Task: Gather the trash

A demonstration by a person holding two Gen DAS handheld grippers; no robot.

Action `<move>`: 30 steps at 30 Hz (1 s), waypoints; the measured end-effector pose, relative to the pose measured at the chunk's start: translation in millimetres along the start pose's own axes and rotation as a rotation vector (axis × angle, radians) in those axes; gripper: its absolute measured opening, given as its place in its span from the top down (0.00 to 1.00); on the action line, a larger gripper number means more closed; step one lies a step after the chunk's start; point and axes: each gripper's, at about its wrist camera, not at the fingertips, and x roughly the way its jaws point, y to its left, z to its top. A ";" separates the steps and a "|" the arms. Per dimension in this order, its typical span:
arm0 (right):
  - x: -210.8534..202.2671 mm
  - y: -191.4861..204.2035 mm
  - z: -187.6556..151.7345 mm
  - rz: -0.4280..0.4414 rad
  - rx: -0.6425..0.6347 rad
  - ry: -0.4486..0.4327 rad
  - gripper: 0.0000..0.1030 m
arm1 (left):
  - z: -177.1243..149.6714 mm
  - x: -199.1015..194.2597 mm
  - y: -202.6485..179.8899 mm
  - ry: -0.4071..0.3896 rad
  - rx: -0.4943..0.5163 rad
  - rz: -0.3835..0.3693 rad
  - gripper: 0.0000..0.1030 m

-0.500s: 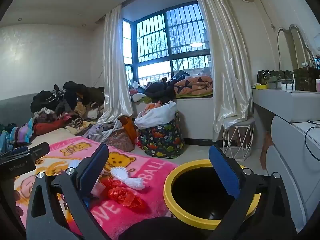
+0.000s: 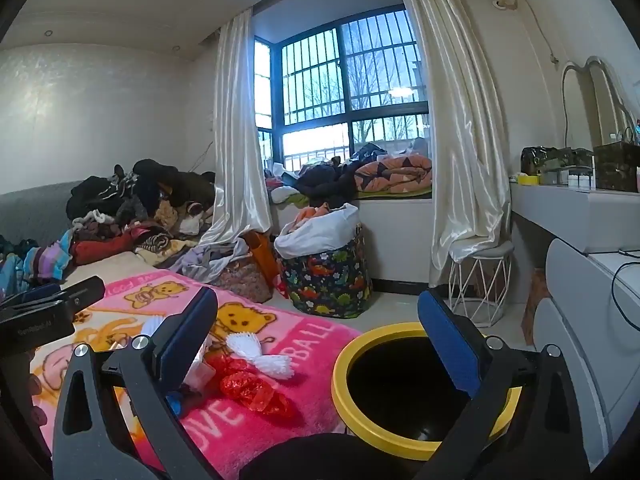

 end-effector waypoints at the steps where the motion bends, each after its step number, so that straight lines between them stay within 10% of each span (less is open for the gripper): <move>1: 1.3 0.4 -0.3 0.000 0.000 0.001 0.06 | -1.1 0.2 -1.5 -0.002 0.001 0.000 0.10; 30: -6.4 -7.9 6.2 -0.008 -0.002 -0.016 0.06 | -7.7 -2.9 -7.3 -0.001 0.016 -0.025 0.10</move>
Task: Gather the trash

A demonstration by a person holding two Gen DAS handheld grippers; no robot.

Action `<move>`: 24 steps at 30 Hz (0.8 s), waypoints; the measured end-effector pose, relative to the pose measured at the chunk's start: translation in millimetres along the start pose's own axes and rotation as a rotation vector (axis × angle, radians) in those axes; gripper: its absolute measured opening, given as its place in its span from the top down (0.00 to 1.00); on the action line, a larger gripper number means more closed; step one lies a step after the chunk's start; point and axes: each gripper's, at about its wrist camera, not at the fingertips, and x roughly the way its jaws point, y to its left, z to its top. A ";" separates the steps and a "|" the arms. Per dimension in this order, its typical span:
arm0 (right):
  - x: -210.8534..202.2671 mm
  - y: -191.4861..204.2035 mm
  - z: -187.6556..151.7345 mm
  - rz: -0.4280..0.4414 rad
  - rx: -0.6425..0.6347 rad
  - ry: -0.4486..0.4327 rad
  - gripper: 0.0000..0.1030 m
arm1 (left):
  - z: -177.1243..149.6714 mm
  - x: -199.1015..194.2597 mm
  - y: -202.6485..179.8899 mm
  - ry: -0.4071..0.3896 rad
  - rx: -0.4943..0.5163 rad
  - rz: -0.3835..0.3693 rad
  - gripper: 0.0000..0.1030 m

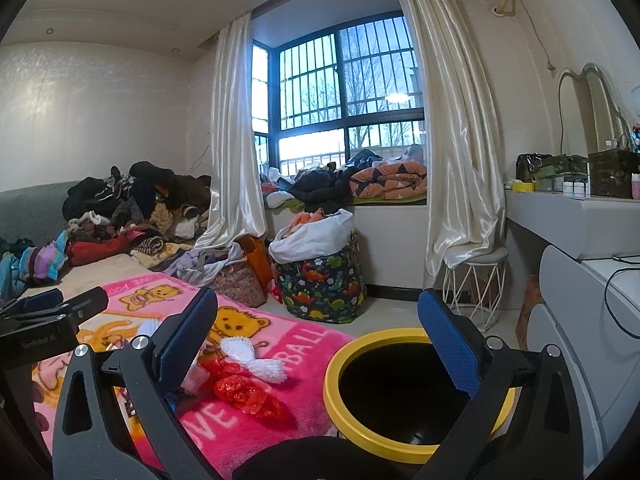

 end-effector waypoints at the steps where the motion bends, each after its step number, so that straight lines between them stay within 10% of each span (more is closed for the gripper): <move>1: 0.1 -0.1 -0.7 -0.002 -0.001 -0.001 0.06 | 0.4 0.1 0.1 0.000 0.000 0.002 0.10; 24: -4.0 -3.1 0.8 0.007 -0.004 -0.007 0.06 | 1.4 0.2 -6.3 -0.003 0.003 0.000 0.10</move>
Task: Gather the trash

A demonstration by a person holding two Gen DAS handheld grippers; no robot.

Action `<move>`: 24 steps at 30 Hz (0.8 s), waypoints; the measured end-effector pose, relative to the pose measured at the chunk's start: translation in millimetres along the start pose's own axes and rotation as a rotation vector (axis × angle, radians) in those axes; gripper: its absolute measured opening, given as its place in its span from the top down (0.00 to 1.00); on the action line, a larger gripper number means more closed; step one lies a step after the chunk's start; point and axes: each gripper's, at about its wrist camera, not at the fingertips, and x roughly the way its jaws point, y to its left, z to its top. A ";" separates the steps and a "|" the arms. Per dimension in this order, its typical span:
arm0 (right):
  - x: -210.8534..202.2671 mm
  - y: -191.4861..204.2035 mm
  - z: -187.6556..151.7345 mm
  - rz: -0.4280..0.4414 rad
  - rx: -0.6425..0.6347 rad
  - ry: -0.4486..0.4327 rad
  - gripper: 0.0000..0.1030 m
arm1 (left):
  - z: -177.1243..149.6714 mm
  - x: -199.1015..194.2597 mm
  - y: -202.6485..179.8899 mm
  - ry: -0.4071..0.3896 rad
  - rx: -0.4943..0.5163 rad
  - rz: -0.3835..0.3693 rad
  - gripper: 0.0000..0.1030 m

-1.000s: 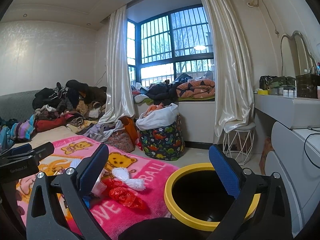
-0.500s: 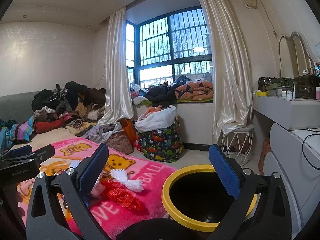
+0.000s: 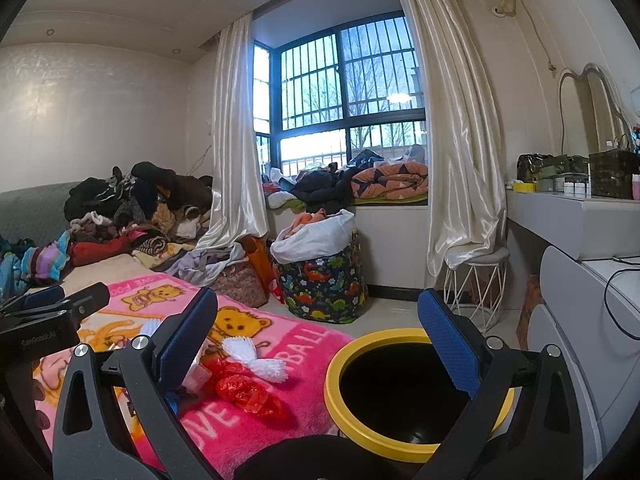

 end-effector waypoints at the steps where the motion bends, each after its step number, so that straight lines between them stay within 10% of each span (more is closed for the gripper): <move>1: 0.2 1.3 -0.7 -0.002 -0.001 -0.001 0.06 | -0.1 0.0 -0.1 -0.002 -0.001 0.001 0.10; 24: 14.8 0.4 8.4 0.112 0.009 0.039 0.06 | 14.4 15.5 3.2 0.007 -0.039 -0.036 0.10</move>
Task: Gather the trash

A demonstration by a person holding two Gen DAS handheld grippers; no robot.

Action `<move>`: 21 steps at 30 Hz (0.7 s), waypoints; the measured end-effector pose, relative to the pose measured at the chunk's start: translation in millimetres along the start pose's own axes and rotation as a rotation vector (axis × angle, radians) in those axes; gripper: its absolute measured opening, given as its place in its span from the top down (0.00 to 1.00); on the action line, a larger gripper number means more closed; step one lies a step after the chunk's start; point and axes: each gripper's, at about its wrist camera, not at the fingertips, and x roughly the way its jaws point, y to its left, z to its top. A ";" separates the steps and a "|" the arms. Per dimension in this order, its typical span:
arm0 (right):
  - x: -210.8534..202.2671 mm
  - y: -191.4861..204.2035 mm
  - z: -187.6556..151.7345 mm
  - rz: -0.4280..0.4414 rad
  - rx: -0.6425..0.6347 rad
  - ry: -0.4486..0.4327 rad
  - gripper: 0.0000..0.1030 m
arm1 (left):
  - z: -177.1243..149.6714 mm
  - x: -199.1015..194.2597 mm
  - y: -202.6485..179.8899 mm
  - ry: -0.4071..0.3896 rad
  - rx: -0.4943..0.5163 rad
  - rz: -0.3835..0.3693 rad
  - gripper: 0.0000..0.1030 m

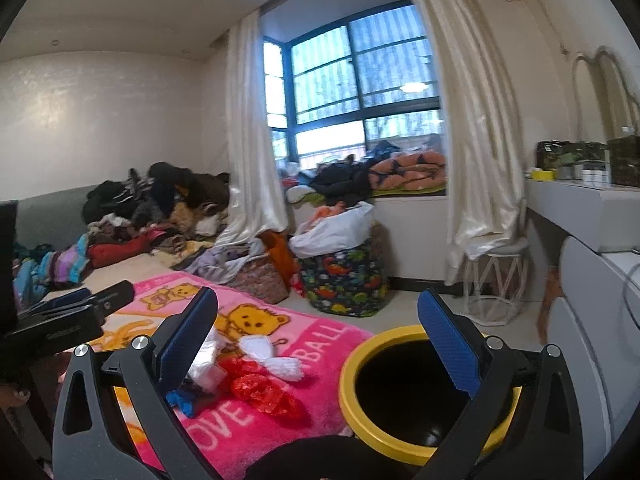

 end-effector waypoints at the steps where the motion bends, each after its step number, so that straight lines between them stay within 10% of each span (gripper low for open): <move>1: 3.6 0.9 0.9 0.015 -0.003 0.002 0.06 | 0.0 1.3 2.4 -0.002 -0.001 0.004 0.10; 21: 92.0 51.1 12.3 0.298 -0.060 0.207 0.06 | 22.4 25.7 76.4 0.000 -0.086 0.190 0.10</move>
